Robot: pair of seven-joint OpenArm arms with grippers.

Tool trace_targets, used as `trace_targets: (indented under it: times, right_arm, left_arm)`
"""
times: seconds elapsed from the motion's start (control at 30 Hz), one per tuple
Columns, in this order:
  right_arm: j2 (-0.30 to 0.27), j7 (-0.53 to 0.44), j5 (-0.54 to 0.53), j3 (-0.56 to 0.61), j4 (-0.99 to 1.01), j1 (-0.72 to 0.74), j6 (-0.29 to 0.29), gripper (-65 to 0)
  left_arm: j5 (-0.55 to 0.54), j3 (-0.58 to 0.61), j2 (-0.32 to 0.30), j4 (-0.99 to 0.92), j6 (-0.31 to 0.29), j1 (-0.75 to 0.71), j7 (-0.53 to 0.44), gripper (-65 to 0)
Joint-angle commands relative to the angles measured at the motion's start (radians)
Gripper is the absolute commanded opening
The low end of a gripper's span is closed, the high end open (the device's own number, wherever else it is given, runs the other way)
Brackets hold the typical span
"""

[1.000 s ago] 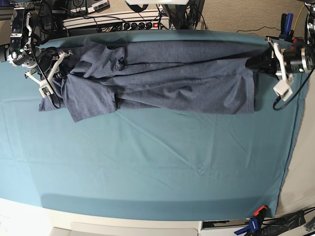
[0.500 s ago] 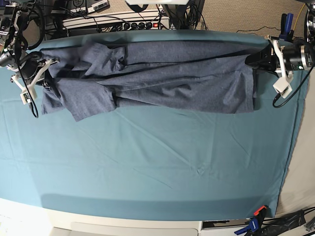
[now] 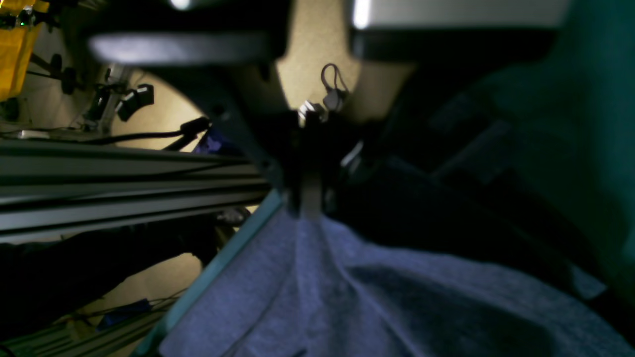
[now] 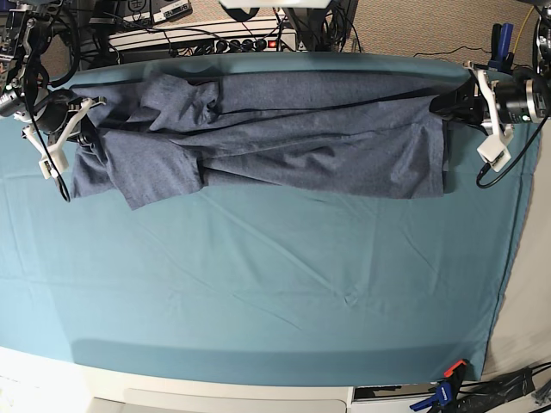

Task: Fold the T-shirt properly
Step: 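Hold the hem at the collar edge and adjust both grippers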

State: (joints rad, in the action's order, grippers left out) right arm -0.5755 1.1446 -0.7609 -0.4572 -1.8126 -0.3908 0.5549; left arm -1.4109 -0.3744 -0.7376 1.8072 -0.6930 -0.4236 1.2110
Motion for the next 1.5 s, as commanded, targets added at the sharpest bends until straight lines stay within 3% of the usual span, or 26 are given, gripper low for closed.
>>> trace_targets:
  times: [0.0,0.53,0.63,0.73,0.87,1.07,1.2,1.47]
  right_arm:
    - [-0.017,-0.008,-0.009,-0.013,-0.014,0.002,0.003,-65.0]
    - [-0.018,0.049,0.040,-0.013,-0.013,0.003,0.002,-65.0]
    - [-0.017,0.046,0.040,-0.013,-0.013,0.003,0.002,-54.0]
    - [-0.017,0.033,0.040,-0.013,-0.013,0.003,0.002,-46.8]
    - [-0.018,0.024,0.039,-0.013,-0.013,0.003,0.001,-46.3]
    - [-0.018,-0.016,0.035,-0.014,-0.016,0.012,0.001,-46.3]
    - [-0.017,-0.019,0.053,-0.020,-0.052,0.044,0.002,-46.3]
    - [-0.014,-0.072,0.138,-0.023,-0.151,0.126,-0.013,-46.3]
  left_arm:
    - [-0.020,-0.010,-0.022,0.012,-0.005,0.002,-0.016,-65.0]
    - [0.005,-0.010,-0.022,0.013,-0.005,-0.058,-0.026,-65.0]
    - [0.007,-0.010,-0.022,0.012,-0.005,-0.076,-0.031,-65.0]
    - [0.055,-0.010,-0.021,0.013,-0.005,-0.075,-0.058,-54.3]
    - [0.143,-0.010,-0.021,0.013,-0.005,-0.075,-0.119,-40.4]
    - [0.164,-0.010,-0.022,0.013,-0.005,-0.075,-0.121,-39.2]
    - [0.243,-0.010,-0.022,0.013,-0.005,-0.074,-0.163,-39.1]
    - [0.353,-0.010,-0.021,0.014,0.072,-0.029,-0.252,-39.2]
